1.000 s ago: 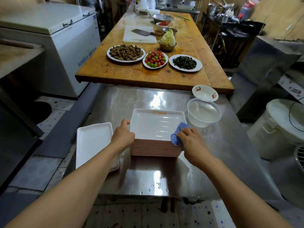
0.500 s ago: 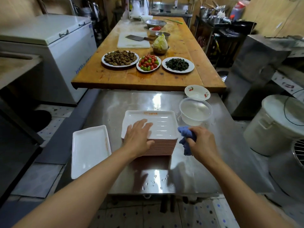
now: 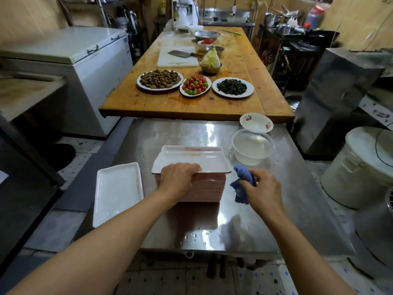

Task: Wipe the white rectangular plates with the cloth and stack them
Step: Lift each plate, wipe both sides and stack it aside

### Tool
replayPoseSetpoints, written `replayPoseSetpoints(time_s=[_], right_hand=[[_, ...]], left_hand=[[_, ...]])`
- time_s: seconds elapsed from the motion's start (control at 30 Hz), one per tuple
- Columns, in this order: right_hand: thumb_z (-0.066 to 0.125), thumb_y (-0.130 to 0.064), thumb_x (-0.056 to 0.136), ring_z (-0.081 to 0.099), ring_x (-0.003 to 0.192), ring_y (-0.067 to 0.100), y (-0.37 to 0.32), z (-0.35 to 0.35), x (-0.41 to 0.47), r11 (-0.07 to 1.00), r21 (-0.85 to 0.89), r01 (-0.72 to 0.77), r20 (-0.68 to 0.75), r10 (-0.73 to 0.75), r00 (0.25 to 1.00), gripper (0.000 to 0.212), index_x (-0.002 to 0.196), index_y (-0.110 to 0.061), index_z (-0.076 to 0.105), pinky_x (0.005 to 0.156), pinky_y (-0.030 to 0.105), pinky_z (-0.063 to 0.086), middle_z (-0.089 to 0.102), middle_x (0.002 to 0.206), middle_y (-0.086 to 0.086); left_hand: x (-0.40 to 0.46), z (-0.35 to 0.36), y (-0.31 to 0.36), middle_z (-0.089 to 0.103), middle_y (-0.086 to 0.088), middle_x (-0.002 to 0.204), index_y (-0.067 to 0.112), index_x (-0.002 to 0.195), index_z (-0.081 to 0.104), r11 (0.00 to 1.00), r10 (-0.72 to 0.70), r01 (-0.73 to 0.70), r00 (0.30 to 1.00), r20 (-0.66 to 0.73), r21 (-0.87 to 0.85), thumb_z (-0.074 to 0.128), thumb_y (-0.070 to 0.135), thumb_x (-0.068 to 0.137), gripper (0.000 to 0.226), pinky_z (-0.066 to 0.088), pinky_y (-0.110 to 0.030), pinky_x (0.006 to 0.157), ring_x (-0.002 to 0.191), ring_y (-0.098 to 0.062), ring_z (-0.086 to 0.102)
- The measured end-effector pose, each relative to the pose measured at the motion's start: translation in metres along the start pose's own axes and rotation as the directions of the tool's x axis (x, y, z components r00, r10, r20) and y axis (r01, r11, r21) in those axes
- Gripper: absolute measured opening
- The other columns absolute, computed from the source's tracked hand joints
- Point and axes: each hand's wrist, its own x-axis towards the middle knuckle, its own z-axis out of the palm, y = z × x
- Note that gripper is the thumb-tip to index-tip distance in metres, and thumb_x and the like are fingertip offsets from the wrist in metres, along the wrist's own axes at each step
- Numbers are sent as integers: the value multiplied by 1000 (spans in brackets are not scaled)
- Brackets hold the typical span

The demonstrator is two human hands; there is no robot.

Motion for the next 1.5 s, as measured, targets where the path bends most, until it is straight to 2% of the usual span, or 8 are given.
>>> replayPoseSetpoints(time_s=[0.1,0.27,0.4,0.57,0.77,1.0,1.33,1.5], right_hand=[[67,-6,77,60,58,6,-10,-1,3,999,-16,36,-66,-37,997,9,74,-15,69,49,17,49,59,66,-14],[67,-14,80,58,77,3,-42,1,8,992,50,115,-118,-109,987,19,88,-31,68,71,20,50,60,97,-9],[64,-5,79,53,99,1,-81,6,9,970,139,199,-103,-185,977,36,112,-19,67,81,11,45,56,118,-6],[56,-14,91,45,119,6,-137,25,3,899,261,352,-66,-347,935,32,123,-12,61,95,13,38,48,131,-3],[55,-11,89,42,121,26,-179,63,-2,765,-27,643,17,-643,766,34,122,-7,62,102,29,31,53,129,11],[42,-23,93,47,120,30,-171,82,4,615,-331,716,129,-722,680,46,138,-13,45,102,42,33,51,132,10],[38,-12,99,36,129,24,-149,77,9,886,-13,464,54,-463,885,50,147,-16,26,99,19,28,28,145,13],[41,-12,97,49,103,24,-138,77,-24,915,-36,402,87,-398,913,60,149,-28,15,77,21,31,39,124,10]], left_hand=[[9,-27,2,70,-3,89,24,96,64,998,53,-56,993,-107,-27,61,25,87,9,29,-30,59,85,-32,63],[9,-73,0,68,-4,87,18,98,64,929,-178,117,973,-147,-351,61,25,88,13,45,-34,66,80,-27,61],[-14,-108,-9,65,5,87,19,99,61,744,-322,202,944,-77,-637,58,23,92,9,50,-31,74,82,-15,62],[-49,-133,-19,68,-8,97,14,109,59,349,-416,301,898,141,-887,54,16,94,15,56,-40,81,90,-23,67],[-68,-146,-24,67,-18,98,-1,112,57,187,-420,255,894,158,-949,52,4,93,20,56,-33,78,88,-27,64],[-76,-148,-28,68,-13,87,3,103,59,71,-449,213,879,159,-975,52,4,93,13,57,-28,68,72,-19,66],[-71,-145,-28,68,-15,85,2,106,58,-96,-489,166,851,192,-981,53,7,93,15,58,-37,65,70,-24,67],[-56,-137,-28,73,-6,72,9,96,61,-219,-548,88,813,197,-972,52,8,93,9,57,-32,53,63,-18,70]])
